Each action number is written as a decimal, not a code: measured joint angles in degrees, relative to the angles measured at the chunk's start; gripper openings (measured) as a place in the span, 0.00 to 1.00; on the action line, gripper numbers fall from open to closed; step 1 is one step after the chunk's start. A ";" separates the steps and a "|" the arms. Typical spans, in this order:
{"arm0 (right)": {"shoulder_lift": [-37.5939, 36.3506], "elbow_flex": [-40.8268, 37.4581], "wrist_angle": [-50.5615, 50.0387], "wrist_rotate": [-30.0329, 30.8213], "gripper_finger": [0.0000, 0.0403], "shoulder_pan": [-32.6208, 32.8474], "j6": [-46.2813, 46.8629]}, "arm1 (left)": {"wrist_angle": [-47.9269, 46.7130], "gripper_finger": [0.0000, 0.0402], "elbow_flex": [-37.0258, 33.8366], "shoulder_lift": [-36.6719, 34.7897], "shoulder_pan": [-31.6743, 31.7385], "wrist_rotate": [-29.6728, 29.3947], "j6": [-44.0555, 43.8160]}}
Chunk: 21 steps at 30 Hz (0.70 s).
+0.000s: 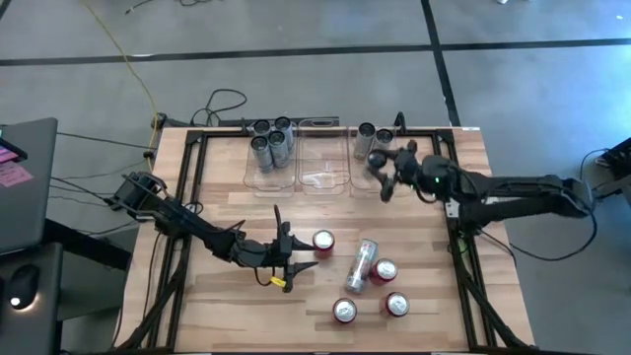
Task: Sort soda cans
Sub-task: Put the white-yellow soda can into the right transparent bin
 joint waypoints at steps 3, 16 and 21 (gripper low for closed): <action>1.12 -3.32 5.43 -5.62 0.70 -6.38 1.29 | -0.23 0.44 0.00 0.00 0.00 0.00 0.02; 14.61 -7.85 19.40 -10.24 0.70 -13.11 3.22 | -1.57 0.44 0.00 0.00 0.17 -0.20 0.24; 19.97 -7.83 22.66 -10.47 0.70 -13.94 4.34 | -2.13 0.44 0.00 -0.01 0.17 -0.22 0.12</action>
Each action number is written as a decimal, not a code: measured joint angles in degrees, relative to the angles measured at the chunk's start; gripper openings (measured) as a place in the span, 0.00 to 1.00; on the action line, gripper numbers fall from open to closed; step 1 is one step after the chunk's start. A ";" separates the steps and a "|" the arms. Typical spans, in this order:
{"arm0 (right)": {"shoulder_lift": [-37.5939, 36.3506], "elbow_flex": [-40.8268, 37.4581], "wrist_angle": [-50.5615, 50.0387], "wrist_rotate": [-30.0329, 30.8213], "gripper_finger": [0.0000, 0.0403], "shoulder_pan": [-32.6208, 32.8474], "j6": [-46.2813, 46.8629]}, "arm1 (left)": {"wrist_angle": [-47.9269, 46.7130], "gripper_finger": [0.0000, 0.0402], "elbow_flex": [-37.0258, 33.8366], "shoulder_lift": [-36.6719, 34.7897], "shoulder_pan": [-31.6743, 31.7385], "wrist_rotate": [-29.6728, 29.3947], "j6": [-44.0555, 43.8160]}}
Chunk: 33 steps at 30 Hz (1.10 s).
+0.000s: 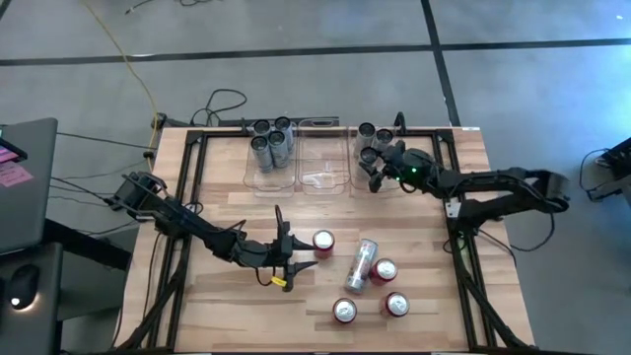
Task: Sort soda cans
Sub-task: Put the white-yellow soda can into the right transparent bin
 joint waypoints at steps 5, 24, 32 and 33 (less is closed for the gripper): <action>4.51 0.00 5.31 0.05 0.70 -1.10 2.98 | -2.09 0.44 0.00 0.01 0.00 -0.04 -0.79; 6.72 0.00 9.21 0.31 0.83 -1.63 4.01 | -3.08 0.44 0.00 0.01 0.09 -0.19 -1.15; 1.94 0.00 8.50 0.31 0.89 -2.13 4.03 | -4.83 0.44 0.00 0.01 0.07 -0.19 -2.20; 1.45 0.02 8.16 0.31 0.89 -2.13 4.01 | -4.83 0.44 0.00 0.01 0.09 -0.19 -2.52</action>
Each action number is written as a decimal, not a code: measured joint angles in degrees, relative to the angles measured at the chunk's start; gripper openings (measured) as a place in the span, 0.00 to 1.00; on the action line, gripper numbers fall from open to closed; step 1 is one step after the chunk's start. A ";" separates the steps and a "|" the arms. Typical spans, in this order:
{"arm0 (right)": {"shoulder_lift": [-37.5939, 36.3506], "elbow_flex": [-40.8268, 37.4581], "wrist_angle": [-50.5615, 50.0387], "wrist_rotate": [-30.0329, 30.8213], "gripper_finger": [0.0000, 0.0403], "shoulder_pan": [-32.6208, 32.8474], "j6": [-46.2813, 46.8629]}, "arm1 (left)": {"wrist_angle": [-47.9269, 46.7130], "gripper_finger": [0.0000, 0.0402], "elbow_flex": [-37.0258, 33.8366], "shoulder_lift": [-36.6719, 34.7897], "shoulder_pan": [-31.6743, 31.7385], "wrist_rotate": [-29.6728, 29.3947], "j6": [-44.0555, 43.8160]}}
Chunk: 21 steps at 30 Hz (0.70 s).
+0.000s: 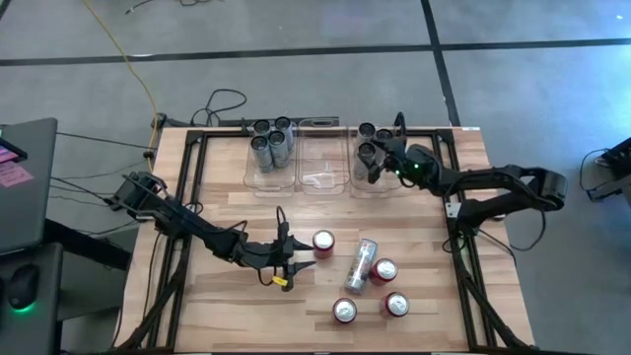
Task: Sort soda cans
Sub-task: Put the white-yellow soda can into the right transparent bin
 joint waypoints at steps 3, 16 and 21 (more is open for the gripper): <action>-1.69 -0.02 -1.44 0.00 0.89 0.11 0.00 | -0.28 0.44 0.00 0.00 0.00 0.00 -0.56; -16.51 0.00 -5.90 0.26 0.89 11.97 2.35 | -5.40 0.44 0.00 0.00 1.82 0.02 -2.04; -21.67 0.00 -11.93 0.26 0.89 18.52 3.11 | -5.44 0.44 0.00 0.00 1.95 0.02 -0.60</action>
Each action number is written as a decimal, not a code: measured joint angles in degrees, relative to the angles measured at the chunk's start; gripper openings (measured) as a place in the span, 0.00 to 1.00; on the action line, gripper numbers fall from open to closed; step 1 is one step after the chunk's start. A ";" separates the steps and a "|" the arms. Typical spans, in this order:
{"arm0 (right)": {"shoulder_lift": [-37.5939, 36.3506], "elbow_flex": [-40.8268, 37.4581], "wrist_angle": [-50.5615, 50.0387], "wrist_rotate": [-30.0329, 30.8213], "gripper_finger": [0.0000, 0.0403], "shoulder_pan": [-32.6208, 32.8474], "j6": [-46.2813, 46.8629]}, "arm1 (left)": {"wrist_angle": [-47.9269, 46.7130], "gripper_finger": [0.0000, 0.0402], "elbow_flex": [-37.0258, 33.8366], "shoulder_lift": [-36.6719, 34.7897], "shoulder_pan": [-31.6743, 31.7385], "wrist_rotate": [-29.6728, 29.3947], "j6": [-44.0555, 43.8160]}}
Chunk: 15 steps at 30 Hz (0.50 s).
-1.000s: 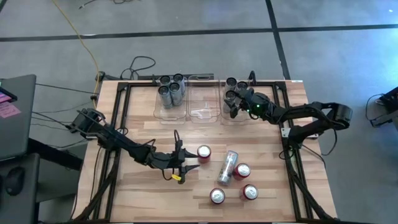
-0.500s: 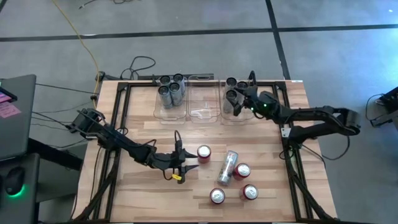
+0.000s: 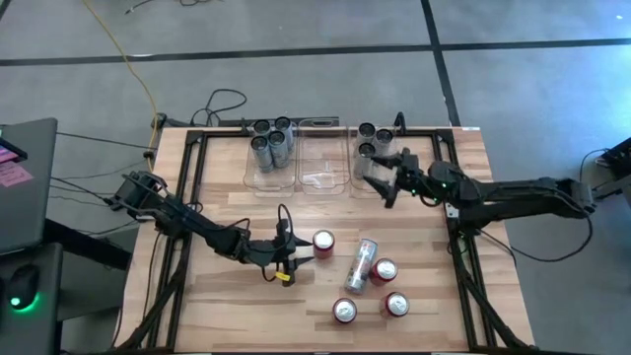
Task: Sort soda cans
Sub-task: Put the white-yellow soda can into the right transparent bin
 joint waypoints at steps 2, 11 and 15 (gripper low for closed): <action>-1.41 0.01 -1.46 0.00 0.89 2.66 0.71 | 0.03 0.44 0.00 0.09 0.18 0.00 0.35; -2.88 -0.01 -4.65 -0.02 0.83 13.56 3.30 | -0.02 0.44 0.00 0.13 2.32 0.11 0.95; -0.25 -0.01 -4.77 -0.02 0.80 17.28 6.37 | 0.44 0.44 0.00 0.15 3.53 2.32 2.35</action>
